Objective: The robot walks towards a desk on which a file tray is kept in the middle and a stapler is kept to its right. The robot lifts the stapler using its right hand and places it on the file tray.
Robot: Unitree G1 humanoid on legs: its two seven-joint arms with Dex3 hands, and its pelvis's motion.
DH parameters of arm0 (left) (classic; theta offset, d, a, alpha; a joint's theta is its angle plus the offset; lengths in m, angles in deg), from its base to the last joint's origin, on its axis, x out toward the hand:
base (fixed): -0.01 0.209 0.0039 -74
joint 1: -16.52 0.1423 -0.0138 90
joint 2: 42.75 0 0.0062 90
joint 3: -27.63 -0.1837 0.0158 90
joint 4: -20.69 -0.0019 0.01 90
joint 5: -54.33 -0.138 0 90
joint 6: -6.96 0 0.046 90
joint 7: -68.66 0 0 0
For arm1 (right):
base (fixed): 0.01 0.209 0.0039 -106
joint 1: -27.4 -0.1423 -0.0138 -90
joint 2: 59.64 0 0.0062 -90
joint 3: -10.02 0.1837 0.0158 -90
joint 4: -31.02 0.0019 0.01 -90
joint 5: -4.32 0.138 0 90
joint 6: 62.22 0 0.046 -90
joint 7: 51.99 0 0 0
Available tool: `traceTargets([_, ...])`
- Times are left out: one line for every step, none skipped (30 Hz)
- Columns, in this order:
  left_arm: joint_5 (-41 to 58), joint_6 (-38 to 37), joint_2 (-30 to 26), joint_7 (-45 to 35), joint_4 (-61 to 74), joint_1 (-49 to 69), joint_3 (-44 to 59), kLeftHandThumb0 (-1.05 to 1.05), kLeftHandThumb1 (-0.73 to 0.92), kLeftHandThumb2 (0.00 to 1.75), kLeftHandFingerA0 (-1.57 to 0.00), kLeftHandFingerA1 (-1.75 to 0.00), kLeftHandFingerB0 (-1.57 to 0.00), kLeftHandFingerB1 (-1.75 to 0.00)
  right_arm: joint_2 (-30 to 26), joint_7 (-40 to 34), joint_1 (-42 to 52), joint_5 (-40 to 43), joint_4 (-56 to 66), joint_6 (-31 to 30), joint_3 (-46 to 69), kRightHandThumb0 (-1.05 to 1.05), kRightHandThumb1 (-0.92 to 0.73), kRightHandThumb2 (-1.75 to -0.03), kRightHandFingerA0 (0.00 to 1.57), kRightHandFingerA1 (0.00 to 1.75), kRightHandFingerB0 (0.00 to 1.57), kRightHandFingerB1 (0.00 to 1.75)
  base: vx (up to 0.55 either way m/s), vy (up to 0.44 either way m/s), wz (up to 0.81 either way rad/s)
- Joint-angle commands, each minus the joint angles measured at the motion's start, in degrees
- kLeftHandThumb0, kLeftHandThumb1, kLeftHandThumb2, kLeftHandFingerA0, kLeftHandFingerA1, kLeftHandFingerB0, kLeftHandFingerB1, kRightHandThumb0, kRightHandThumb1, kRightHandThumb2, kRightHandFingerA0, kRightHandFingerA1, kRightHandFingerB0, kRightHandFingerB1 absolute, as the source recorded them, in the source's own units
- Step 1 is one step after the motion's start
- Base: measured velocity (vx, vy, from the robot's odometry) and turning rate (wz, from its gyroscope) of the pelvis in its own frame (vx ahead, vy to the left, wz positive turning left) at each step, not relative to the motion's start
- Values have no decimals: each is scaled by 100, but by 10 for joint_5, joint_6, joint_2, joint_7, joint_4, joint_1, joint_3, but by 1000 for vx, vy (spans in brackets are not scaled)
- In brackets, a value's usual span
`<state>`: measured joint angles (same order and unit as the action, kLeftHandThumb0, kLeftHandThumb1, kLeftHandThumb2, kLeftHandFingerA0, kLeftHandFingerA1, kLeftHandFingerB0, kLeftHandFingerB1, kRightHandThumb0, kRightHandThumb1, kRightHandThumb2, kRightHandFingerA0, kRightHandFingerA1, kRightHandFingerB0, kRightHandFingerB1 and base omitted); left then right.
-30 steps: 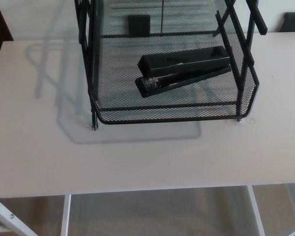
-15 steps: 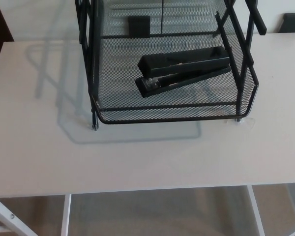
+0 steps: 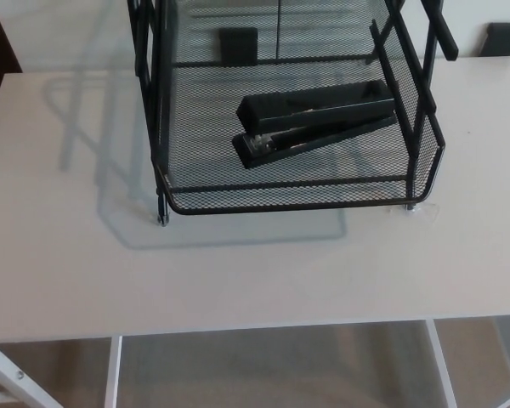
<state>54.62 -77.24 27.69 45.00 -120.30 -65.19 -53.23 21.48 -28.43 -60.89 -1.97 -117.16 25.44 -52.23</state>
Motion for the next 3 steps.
traceTargets([-24, -54, -11, 12, -13, -12, -18, -72, 92, 70, -29, -44, -20, -38, -25, 28, 4, 2, 1, 82, -54, -71, -71, -62, 35, 59, 4, 22, 0, 0, 0])
traceTargets([-23, -60, -10, 14, -27, -19, -19, -71, 92, 69, -29, -43, -20, -38, -29, 33, 1, 2, -2, 83, -65, -71, -54, -91, 32, 62, 5, 28, 0, 0, 0])
traceTargets([-23, -60, -10, 14, -27, -19, -19, -71, 92, 69, -29, -43, -20, -38, -29, 33, 1, 2, -2, 83, -65, -71, -54, -91, 32, 62, 5, 28, 0, 0, 0])
